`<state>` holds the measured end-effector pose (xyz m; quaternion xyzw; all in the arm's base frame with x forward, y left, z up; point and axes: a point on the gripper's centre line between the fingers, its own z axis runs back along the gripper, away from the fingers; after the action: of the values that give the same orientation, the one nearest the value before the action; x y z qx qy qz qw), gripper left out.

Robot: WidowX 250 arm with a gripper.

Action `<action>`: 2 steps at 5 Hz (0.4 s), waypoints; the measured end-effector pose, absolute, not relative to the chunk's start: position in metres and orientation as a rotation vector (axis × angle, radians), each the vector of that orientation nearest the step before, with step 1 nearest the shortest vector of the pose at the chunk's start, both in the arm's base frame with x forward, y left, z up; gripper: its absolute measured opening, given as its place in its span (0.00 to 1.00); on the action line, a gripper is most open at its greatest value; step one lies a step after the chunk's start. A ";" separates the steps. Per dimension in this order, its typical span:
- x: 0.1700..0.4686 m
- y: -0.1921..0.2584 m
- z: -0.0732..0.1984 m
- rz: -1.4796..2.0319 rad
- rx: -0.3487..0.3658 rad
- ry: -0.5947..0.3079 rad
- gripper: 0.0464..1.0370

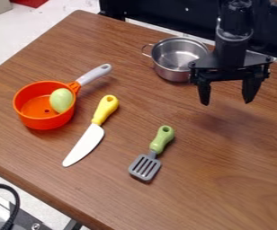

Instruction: Move the silver pot from the upper middle of the table to the middle of it

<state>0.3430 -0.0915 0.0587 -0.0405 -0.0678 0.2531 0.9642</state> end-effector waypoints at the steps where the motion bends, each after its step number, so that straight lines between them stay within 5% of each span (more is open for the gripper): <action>1: 0.338 -0.090 0.047 0.518 -0.064 -0.103 0.96; 2: 0.335 -0.080 0.043 0.595 -0.055 -0.078 0.96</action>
<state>0.3345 -0.0803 0.0433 -0.0273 -0.0382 0.2929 0.9550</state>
